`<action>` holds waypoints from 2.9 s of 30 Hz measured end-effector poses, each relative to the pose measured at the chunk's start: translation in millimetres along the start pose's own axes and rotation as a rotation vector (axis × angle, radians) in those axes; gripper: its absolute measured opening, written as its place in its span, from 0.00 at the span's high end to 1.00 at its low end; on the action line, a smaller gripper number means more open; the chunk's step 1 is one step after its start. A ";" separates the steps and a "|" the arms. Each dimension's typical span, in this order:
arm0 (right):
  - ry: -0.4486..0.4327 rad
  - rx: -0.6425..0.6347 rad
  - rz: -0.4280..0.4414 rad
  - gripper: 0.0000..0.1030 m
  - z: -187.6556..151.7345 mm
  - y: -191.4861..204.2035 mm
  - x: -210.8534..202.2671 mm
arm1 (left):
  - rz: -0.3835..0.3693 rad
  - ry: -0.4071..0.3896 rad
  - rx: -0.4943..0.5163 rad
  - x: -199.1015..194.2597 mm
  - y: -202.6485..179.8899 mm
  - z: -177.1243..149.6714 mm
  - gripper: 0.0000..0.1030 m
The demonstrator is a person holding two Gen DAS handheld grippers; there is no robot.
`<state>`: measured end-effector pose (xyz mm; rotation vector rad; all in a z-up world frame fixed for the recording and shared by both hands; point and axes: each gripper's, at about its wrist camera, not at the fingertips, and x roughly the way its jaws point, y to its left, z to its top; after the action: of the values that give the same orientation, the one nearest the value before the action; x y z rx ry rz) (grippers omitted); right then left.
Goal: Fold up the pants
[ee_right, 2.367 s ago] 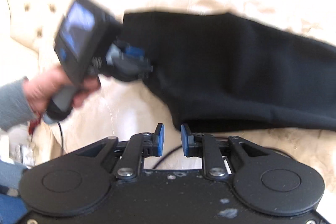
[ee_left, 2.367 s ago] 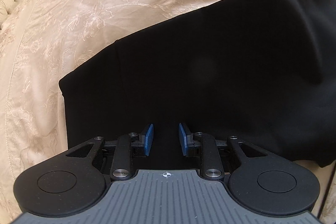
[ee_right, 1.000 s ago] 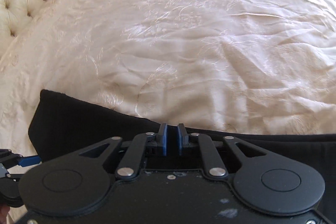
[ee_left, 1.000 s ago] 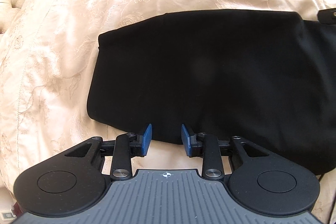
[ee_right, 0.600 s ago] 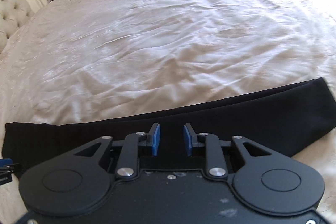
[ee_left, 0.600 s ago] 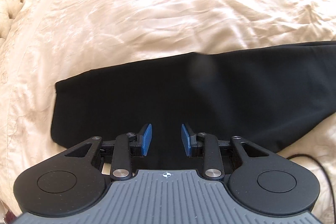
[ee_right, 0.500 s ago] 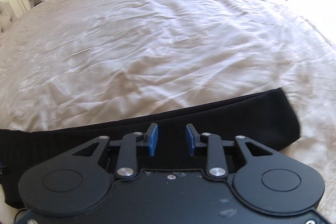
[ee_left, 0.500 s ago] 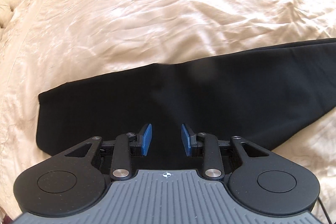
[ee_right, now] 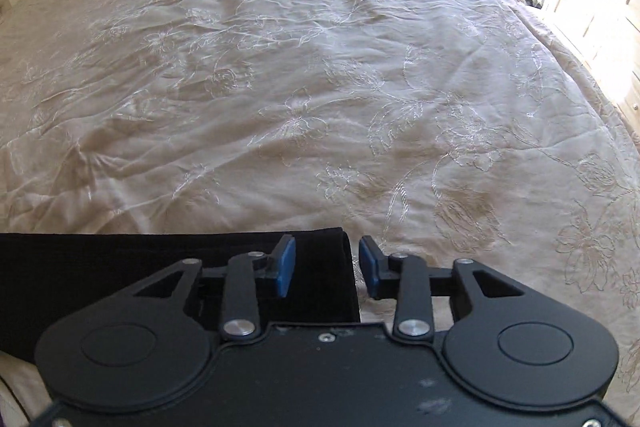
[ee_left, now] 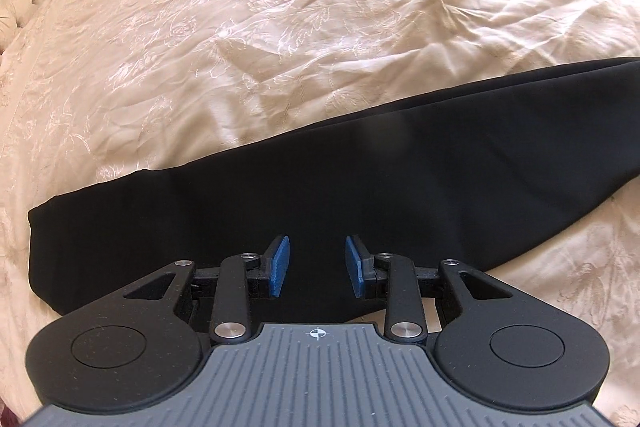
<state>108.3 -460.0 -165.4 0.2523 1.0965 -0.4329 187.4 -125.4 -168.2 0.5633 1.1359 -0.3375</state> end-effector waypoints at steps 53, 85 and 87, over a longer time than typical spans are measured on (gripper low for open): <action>0.200 0.436 0.603 0.76 -48.7 -70.0 56.0 | -0.004 -0.004 0.162 59.8 -119.2 80.5 0.69; 0.072 -0.085 0.536 0.76 -22.0 235.5 -54.5 | -0.007 0.047 -0.352 28.9 102.0 12.4 0.70; 0.094 -0.110 0.529 0.76 -33.1 260.8 -39.5 | -0.003 0.065 -0.376 30.3 114.2 -2.7 0.69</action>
<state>186.0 -206.3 -148.2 0.4532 1.0920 0.1123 257.2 -30.1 -168.5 0.2417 1.2263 -0.1029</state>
